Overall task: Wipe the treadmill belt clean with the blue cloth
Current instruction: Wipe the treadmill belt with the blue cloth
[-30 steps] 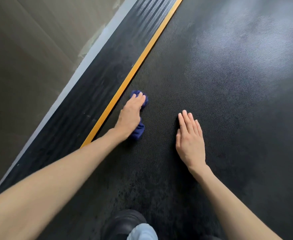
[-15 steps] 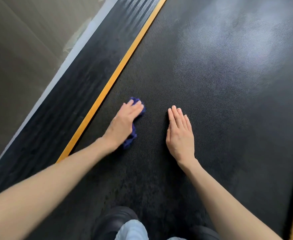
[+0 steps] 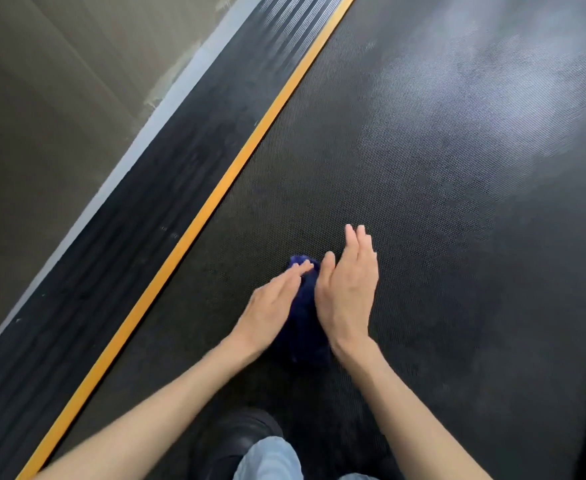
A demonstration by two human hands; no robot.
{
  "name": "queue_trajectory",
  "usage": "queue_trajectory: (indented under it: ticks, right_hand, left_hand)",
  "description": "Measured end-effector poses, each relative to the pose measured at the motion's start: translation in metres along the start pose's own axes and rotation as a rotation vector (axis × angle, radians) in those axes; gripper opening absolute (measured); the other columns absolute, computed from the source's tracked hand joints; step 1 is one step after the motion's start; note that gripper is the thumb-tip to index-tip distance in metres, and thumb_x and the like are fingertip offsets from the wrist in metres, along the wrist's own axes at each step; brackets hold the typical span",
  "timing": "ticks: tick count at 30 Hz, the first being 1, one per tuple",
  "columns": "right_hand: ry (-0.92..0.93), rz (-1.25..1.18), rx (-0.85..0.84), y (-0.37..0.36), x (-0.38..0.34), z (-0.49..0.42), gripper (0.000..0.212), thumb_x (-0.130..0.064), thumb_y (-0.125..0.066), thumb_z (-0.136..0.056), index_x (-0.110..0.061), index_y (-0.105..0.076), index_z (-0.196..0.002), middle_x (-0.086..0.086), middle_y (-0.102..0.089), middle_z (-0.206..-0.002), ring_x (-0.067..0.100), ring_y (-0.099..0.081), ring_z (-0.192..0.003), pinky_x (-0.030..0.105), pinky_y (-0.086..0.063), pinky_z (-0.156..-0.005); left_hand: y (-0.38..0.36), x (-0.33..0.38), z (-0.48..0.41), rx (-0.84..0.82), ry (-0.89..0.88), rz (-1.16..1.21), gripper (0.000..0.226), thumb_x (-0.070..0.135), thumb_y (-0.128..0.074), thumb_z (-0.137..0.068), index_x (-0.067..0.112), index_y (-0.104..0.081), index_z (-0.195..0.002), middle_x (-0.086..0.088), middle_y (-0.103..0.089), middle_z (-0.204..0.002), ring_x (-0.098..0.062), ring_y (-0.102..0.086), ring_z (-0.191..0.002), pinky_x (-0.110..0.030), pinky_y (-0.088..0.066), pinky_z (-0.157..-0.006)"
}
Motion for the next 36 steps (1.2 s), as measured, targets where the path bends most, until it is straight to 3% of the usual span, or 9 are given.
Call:
queue_trajectory:
  ticks: [4,10,12,15,19,23,27,32,36]
  right_hand:
    - [0.230,0.242,-0.221,-0.036,-0.051,0.074,0.061,-0.037,-0.028,-0.087,-0.007,-0.044,-0.137,0.018,-0.035,-0.147,0.035,-0.030,-0.137,0.052,-0.020,-0.112]
    - [0.756,0.304,-0.345,-0.024,-0.017,0.052,0.057,-0.018,-0.040,-0.081,-0.016,-0.045,-0.138,0.001,-0.049,-0.139,0.023,-0.047,-0.127,0.042,-0.031,-0.106]
    - [0.663,0.350,-0.258,-0.004,0.015,0.000,0.057,-0.011,-0.040,-0.079,-0.011,-0.047,-0.135,0.005,-0.052,-0.134,0.030,-0.049,-0.122,0.045,-0.037,-0.103]
    - [0.282,0.335,-0.097,0.031,0.071,-0.082,0.054,-0.004,-0.037,-0.082,-0.002,-0.046,-0.135,0.016,-0.046,-0.140,0.038,-0.039,-0.130,0.054,-0.026,-0.110]
    - [0.070,0.186,-0.005,0.034,0.062,-0.086,0.054,0.006,-0.047,-0.080,0.003,-0.045,-0.134,0.018,-0.044,-0.141,0.037,-0.032,-0.135,0.050,-0.016,-0.115]
    - [0.549,0.172,-0.268,-0.015,-0.011,0.033,0.058,-0.004,-0.042,-0.067,-0.002,-0.054,-0.123,0.012,-0.052,-0.127,0.033,-0.047,-0.121,0.048,-0.028,-0.109]
    - [0.957,0.221,-0.434,-0.027,-0.004,0.101,0.049,-0.024,-0.048,-0.084,-0.018,-0.053,-0.132,-0.001,-0.049,-0.140,0.019,-0.043,-0.131,0.039,-0.028,-0.110]
    - [0.655,0.303,-0.167,0.013,0.059,-0.012,0.041,-0.014,-0.049,-0.086,-0.012,-0.058,-0.127,0.008,-0.053,-0.135,0.031,-0.046,-0.127,0.050,-0.028,-0.110]
    - [0.247,0.263,-0.024,0.041,0.093,-0.084,0.040,-0.009,-0.045,-0.090,-0.001,-0.052,-0.129,0.017,-0.048,-0.138,0.038,-0.037,-0.131,0.055,-0.023,-0.111]
  left_hand:
    - [0.059,-0.009,-0.008,0.208,-0.009,-0.288,0.026,0.018,-0.042,-0.096,0.017,-0.068,-0.102,0.008,-0.066,-0.108,-0.001,-0.057,-0.101,-0.006,-0.035,-0.085]
    - [0.066,-0.036,0.006,0.191,-0.053,-0.546,0.024,0.011,-0.045,-0.094,0.014,-0.064,-0.109,0.002,-0.053,-0.134,-0.010,-0.043,-0.127,-0.019,-0.025,-0.106]
    - [0.063,-0.040,0.011,0.190,-0.049,-0.515,0.030,0.003,-0.045,-0.091,0.016,-0.061,-0.113,0.004,-0.046,-0.140,-0.009,-0.035,-0.133,-0.020,-0.021,-0.110]
    - [0.060,-0.041,0.011,0.210,-0.042,-0.495,0.033,-0.002,-0.045,-0.089,0.016,-0.060,-0.112,0.003,-0.044,-0.142,-0.010,-0.033,-0.135,-0.022,-0.020,-0.111]
    - [0.061,-0.039,0.010,0.222,-0.048,-0.506,0.035,-0.007,-0.045,-0.087,0.013,-0.060,-0.110,0.000,-0.049,-0.137,-0.012,-0.037,-0.133,-0.019,-0.020,-0.108]
    - [0.059,-0.042,0.007,0.255,-0.057,-0.532,0.039,-0.012,-0.045,-0.079,0.012,-0.061,-0.105,-0.002,-0.053,-0.132,-0.017,-0.044,-0.128,-0.031,-0.032,-0.107]
    - [0.053,-0.040,0.006,0.275,-0.091,-0.678,0.041,-0.011,-0.051,-0.071,0.013,-0.059,-0.104,-0.001,-0.058,-0.119,-0.021,-0.053,-0.112,-0.036,-0.041,-0.090]
    - [0.051,-0.027,0.003,0.334,-0.102,-0.778,0.027,-0.002,-0.054,-0.076,0.015,-0.057,-0.097,0.000,-0.053,-0.097,-0.020,-0.052,-0.089,-0.036,-0.040,-0.081]
    - [0.047,-0.026,0.005,0.301,-0.105,-0.796,0.030,-0.002,-0.056,-0.075,0.015,-0.055,-0.100,0.000,-0.055,-0.101,-0.020,-0.053,-0.093,-0.037,-0.041,-0.086]
Point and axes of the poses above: each hand's wrist, its own z-axis away from the middle knuckle, its own y-axis out of the back of the hand, x = y × z, the point moved 5 cm from there along -z, towards the middle knuckle
